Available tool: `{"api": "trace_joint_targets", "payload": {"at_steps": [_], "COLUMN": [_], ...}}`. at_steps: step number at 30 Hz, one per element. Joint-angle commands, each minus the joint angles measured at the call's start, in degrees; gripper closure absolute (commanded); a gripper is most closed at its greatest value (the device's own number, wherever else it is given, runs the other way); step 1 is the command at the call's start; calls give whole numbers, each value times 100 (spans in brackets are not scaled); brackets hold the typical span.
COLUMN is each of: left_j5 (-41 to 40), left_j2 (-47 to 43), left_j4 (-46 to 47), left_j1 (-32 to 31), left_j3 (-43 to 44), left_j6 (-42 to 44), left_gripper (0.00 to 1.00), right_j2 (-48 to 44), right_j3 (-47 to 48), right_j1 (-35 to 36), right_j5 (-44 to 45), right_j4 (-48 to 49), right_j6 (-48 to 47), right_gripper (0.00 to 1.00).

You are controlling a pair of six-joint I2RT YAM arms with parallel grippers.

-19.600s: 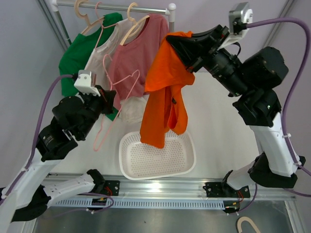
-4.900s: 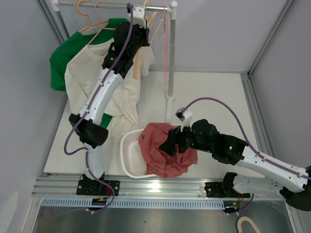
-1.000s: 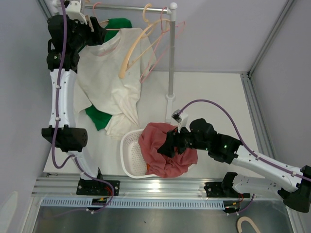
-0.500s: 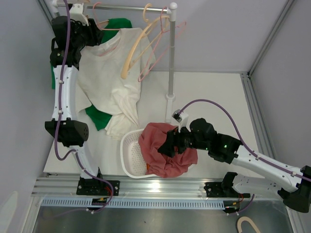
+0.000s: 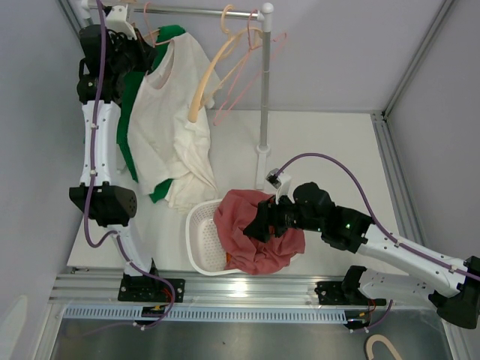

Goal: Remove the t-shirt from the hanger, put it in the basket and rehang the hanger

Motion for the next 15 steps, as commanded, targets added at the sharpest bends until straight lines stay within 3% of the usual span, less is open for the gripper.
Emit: {"api": "trace_joint_targets", "payload": {"at_steps": [1, 15], "left_j5": [312, 585], "left_j2": [-131, -886], "left_j4": [178, 521], "left_j1": [29, -155], "left_j3": [279, 578], "left_j6": [-269, -849], "left_gripper": [99, 99], "right_j2": [-57, -171], "right_j3": [-53, -185], "right_j1": [-17, -8], "right_j5": [-31, 21], "right_j4": [162, 224], "right_j6": [67, 93], "right_gripper": [27, 28]}}
